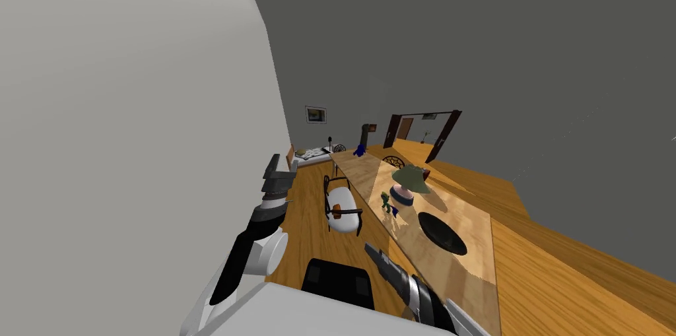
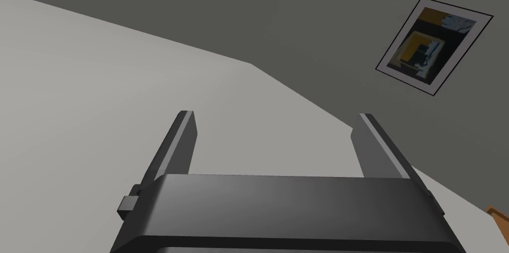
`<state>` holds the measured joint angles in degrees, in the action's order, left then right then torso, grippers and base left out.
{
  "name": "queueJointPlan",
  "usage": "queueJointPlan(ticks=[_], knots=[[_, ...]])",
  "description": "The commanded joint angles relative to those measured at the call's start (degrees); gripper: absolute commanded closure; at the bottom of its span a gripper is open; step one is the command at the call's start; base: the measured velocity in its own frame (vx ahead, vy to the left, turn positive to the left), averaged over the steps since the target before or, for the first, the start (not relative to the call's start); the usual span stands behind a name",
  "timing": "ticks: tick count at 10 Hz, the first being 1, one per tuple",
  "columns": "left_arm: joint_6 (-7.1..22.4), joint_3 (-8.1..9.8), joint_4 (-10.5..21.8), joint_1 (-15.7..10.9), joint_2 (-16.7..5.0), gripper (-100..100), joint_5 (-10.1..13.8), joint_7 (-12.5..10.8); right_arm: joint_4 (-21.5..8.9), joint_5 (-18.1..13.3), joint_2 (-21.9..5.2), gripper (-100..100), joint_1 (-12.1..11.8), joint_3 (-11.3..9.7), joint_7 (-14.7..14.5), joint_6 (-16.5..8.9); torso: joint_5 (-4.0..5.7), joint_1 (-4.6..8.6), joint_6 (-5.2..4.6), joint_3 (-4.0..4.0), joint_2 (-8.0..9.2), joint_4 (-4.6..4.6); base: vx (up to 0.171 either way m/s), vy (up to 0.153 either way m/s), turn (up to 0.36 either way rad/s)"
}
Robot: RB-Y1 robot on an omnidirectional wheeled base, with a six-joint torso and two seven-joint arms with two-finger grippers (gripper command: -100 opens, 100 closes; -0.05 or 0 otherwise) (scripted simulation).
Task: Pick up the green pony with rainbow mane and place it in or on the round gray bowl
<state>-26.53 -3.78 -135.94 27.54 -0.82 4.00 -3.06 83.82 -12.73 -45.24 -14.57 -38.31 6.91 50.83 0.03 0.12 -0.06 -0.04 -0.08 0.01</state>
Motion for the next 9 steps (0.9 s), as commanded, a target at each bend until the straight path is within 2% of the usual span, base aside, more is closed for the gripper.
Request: queueJointPlan(ticks=[1, 2, 3, 4, 5, 6, 8, 9], knots=[[0.0, 0.0, 0.0, 0.0, 0.0, 0, 0.0, 0.0, -2.9, -1.5, -2.9, -100, 1.3, -1.4, -0.5, -1.9, 0.0, 0.0, 0.0, 0.0, 0.0, 0.0, 0.016, -0.022, 0.133], [0.0, 0.0, 0.0, 0.0, 0.0, 0, 0.0, 0.0, -3.3, -1.5, -3.3, -100, 1.3, -1.4, -0.5, -1.9, 0.0, 0.02, 0.04, -0.02, -0.04, 0.0, 0.015, -0.021, 0.098], [0.0, 0.0, 0.0, 0.0, 0.0, 0, 0.0, 0.0, -5.8, -2.9, -5.1, -100, 2.2, -2.6, -1.2, -3.6, 0.0, 0.01, 0.0, -0.02, -0.03, 0.01, 0.017, -0.018, 0.145], [0.0, 0.0, 0.0, 0.0, 0.0, 0, 0.0, 0.0, -5.8, -2.9, -6.0, -100, 2.2, -2.6, -1.2, -3.6, -0.01, 0.02, 0.01, -0.02, -0.03, 0.01, 0.012, -0.017, 0.087], [0.0, 0.0, 0.0, 0.0, 0.0, 0, 0.0, 0.0, -8.3, -4.3, -7.8, -100, 3.1, -3.8, -2.0, -5.4, 0.0, 0.0, 0.01, -0.01, -0.03, 0.0, 0.011, -0.012, 0.176], [0.0, 0.0, 0.0, 0.0, 0.0, 0, 0.0, 0.0, -8.3, -4.3, -8.7, -100, 3.1, -3.8, -2.0, -5.4, -0.01, -0.01, 0.04, -0.02, -0.04, 0.0, 0.012, -0.014, 0.077], [0.0, 0.0, 0.0, 0.0, 0.0, 0, 0.0, 0.0, -12.2, -7.0, -12.9, -100, 4.9, -5.8, -3.7, -8.8, -0.02, -0.02, 0.02, -0.02, -0.03, 0.0, 0.018, -0.014, 0.196], [0.0, 0.0, 0.0, 0.0, 0.0, 0, 0.0, 0.0, -13.0, -7.0, -13.9, -100, 4.9, -5.8, -3.7, -9.1, -0.01, 0.0, 0.02, -0.03, -0.06, 0.01, 0.016, -0.017, 0.061]])
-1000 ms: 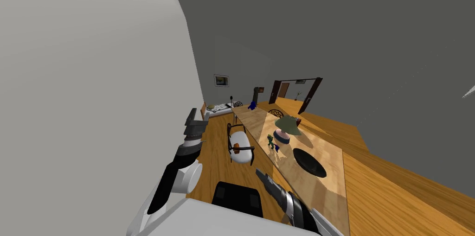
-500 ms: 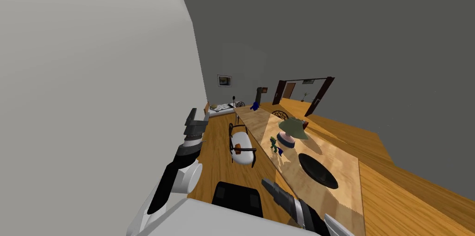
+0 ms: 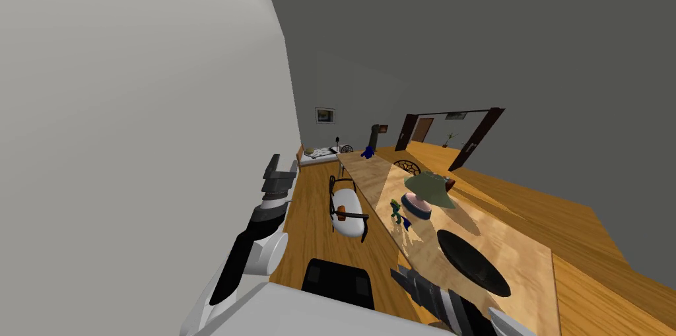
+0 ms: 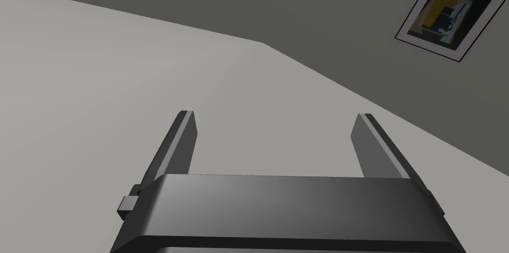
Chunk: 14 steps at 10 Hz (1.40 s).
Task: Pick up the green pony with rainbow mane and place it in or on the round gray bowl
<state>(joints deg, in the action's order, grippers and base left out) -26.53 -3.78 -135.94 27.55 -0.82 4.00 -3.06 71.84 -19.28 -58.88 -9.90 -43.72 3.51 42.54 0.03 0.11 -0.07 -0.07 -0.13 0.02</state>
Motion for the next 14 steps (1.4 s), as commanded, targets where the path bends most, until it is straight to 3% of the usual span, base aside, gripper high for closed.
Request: queueJointPlan(ticks=[1, 2, 3, 4, 5, 6, 8, 11, 14], knots=[[0.0, 0.0, 0.0, 0.0, 0.0, 0, 0.0, 0.0, -2.9, -1.7, -2.7, -100, 1.2, -1.3, -1.1, -2.7, 0.0, 0.0, 0.0, 0.0, 0.0, 0.0, 0.014, -0.006, 0.098], [0.0, 0.0, 0.0, 0.0, 0.0, 0, 0.0, 0.0, -3.2, -1.7, -2.7, -100, 1.2, -1.3, -1.1, -2.7, -0.01, -0.03, 0.02, 0.0, 0.0, 0.0, 0.013, -0.004, 0.081], [0.0, 0.0, 0.0, 0.0, 0.0, 0, 0.0, 0.0, -4.8, -3.0, -5.0, -100, 2.1, -2.1, -2.0, -4.5, 0.0, -0.05, 0.0, 0.01, 0.02, 0.0, 0.018, -0.002, 0.153], [0.0, 0.0, 0.0, 0.0, 0.0, 0, 0.0, 0.0, -3.7, -3.0, -5.0, -100, 2.1, -2.1, -2.0, -4.5, -0.03, -0.07, 0.03, 0.01, 0.0, -0.01, 0.018, -0.006, 0.082], [0.0, 0.0, 0.0, 0.0, 0.0, 0, 0.0, 0.0, -4.7, -3.0, -5.0, -100, 2.1, -2.1, -2.0, -4.5, 0.0, -0.07, 0.01, 0.0, 0.0, 0.0, 0.01, -0.003, -0.003], [0.0, 0.0, 0.0, 0.0, 0.0, 0, 0.0, 0.0, -6.6, -4.1, -7.2, -100, 3.0, -2.9, -2.8, -6.2, 0.0, -0.07, -0.02, 0.02, 0.03, 0.0, 0.019, 0.001, 0.117], [0.0, 0.0, 0.0, 0.0, 0.0, 0, 0.0, 0.0, -7.1, -4.1, -7.2, -100, 3.0, -2.9, -2.8, -6.2, 0.0, -0.07, -0.01, 0.0, -0.01, 0.0, 0.018, -0.005, 0.048], [0.0, 0.0, 0.0, 0.0, 0.0, 0, 0.0, 0.0, -11.7, -7.1, -12.6, -100, 5.9, -4.5, -4.9, -10.4, -0.01, -0.07, 0.03, -0.08, -0.16, 0.03, 0.066, -0.008, 0.2], [0.0, 0.0, 0.0, 0.0, 0.0, 0, 0.0, 0.0, -13.4, -8.6, -15.2, -100, 7.8, -5.1, -6.0, -12.2, -0.03, -0.13, 0.03, -0.15, -0.26, 0.05, 0.087, 0.004, 0.154]])
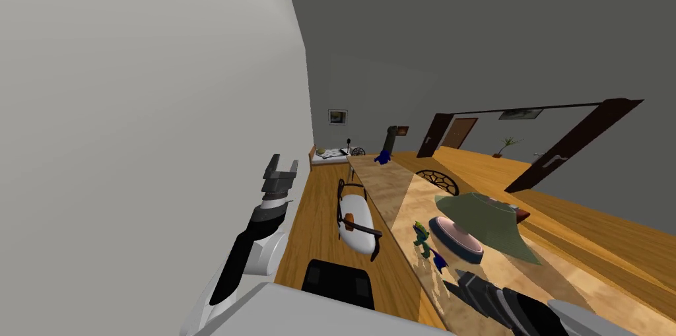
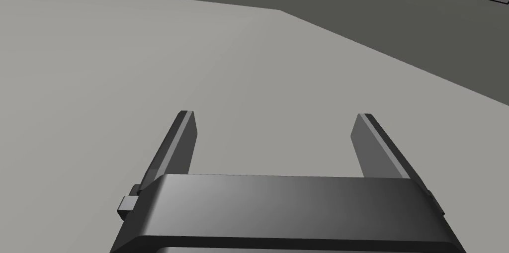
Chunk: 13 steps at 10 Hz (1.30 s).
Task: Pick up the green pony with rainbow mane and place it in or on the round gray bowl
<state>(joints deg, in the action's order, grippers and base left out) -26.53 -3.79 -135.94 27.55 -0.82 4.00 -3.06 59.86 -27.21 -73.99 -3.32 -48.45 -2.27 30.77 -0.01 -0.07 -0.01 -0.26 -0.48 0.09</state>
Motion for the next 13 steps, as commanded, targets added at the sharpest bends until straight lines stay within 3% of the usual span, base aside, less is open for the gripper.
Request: queueJointPlan(ticks=[1, 4, 5, 6, 12, 13], knots=[[0.0, 0.0, 0.0, 0.0, 0.0, 0, 0.0, 0.0, -1.7, -1.2, -0.6, -100, 2.0, -0.6, -0.7, -0.8, 0.0, 0.0, 0.0, 0.0, 0.0, 0.0, 0.13, 0.057, 0.253], [0.0, 0.0, 0.0, 0.0, 0.0, 0, 0.0, 0.0, -1.2, -1.3, -0.9, -100, 2.1, -0.6, -0.8, -1.3, -0.03, -0.19, -0.05, 0.06, 0.12, -0.01, 0.06, 0.047, 0.052], [0.0, 0.0, 0.0, 0.0, 0.0, 0, 0.0, 0.0, -1.3, -1.3, -0.9, 0, 2.1, -0.6, -0.9, -1.2, -0.01, -0.09, -0.09, 0.14, 0.26, -0.04, 0.007, 0.005, -0.003], [0.0, 0.0, 0.0, 0.0, 0.0, 0, 0.0, 0.0, -0.5, -2.2, -0.5, -100, 0.4, 1.0, -0.8, -1.7, 0.01, -0.01, -0.09, 0.2, 0.37, -0.07, 0.021, -0.004, 0.023], [0.0, 0.01, 0.0, 0.0, 0.0, 0, 0.0, 0.0, 4.2, -7.8, 2.0, -100, -9.5, 11.0, -0.3, -4.2, 0.04, 0.11, -0.09, 0.14, 0.25, -0.05, 0.049, -0.022, 0.034], [0.0, 0.01, 0.0, 0.0, 0.0, 0, 0.0, 0.0, 4.2, -7.8, 2.0, -100, -9.8, 11.0, -0.3, -4.2, 0.04, 0.11, -0.09, 0.15, 0.27, -0.05, 0.029, -0.01, 0.011]])
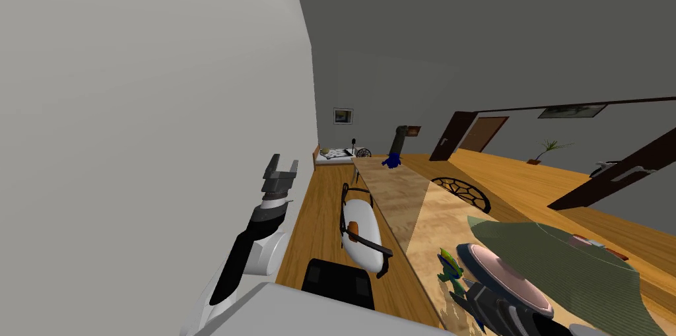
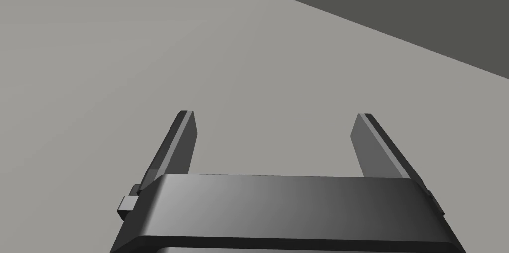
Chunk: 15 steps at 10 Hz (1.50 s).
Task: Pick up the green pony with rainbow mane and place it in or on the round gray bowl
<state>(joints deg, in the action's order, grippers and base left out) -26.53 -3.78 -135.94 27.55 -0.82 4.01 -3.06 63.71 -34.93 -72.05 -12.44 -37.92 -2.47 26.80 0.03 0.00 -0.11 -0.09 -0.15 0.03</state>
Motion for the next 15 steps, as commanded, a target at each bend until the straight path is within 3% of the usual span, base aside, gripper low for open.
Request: queueJointPlan(ticks=[1, 3, 4, 5, 9, 10, 11, 15], knots=[[0.0, 0.0, 0.0, 0.0, 0.0, 0, 0.0, 0.0, 1.1, -1.0, 0.5, -100, -2.4, 2.1, 0.0, -0.6, 0.0, 0.0, 0.0, 0.0, 0.0, 0.0, 0.03, -0.009, 0.021], [0.0, 0.0, 0.0, 0.0, 0.0, 0, 0.0, 0.0, 2.7, -2.9, 1.3, -100, -5.8, 5.4, 0.2, -1.5, 0.0, 0.0, 0.01, 0.0, -0.01, 0.0, 0.045, -0.018, 0.037], [0.0, 0.0, 0.0, 0.0, 0.0, 0, 0.0, 0.0, 1.8, -2.3, 1.2, -100, -4.5, 4.3, 0.0, -1.0, 0.01, 0.03, 0.0, -0.02, -0.04, 0.01, 0.021, -0.011, 0.006], [0.0, 0.0, 0.0, 0.0, 0.0, 0, 0.0, 0.0, 1.9, -2.5, 1.3, 100, -4.7, 4.5, 0.0, -1.0, 0.0, 0.0, 0.01, 0.01, 0.02, 0.0, 0.0, 0.0, 0.0], [0.0, 0.0, 0.0, 0.0, 0.0, 0, 0.0, 0.0, 1.9, -2.4, 1.3, 100, -4.7, 4.5, 0.1, -1.0, 0.03, 0.01, 0.03, 0.04, 0.07, -0.01, 0.0, 0.0, 0.0], [0.0, 0.0, 0.0, 0.0, 0.0, 0, 0.0, 0.0, 1.9, -2.4, 1.3, 0, -4.7, 4.5, 0.0, -1.0, 0.03, 0.01, 0.03, 0.04, 0.07, -0.01, 0.0, 0.0, 0.0], [0.0, 0.0, 0.0, 0.0, 0.0, 0, 0.0, 0.0, 1.1, -1.0, 0.5, 100, -2.4, 2.1, 0.0, -0.6, 0.03, 0.01, 0.03, 0.04, 0.07, -0.01, -0.033, 0.014, -0.038], [0.0, 0.0, 0.0, 0.0, 0.0, 0, 0.0, 0.0, -2.0, 2.7, -1.2, 100, 4.4, -4.5, -0.3, 1.0, 0.0, -0.08, 0.01, 0.16, 0.29, -0.06, -0.057, 0.025, -0.038]])
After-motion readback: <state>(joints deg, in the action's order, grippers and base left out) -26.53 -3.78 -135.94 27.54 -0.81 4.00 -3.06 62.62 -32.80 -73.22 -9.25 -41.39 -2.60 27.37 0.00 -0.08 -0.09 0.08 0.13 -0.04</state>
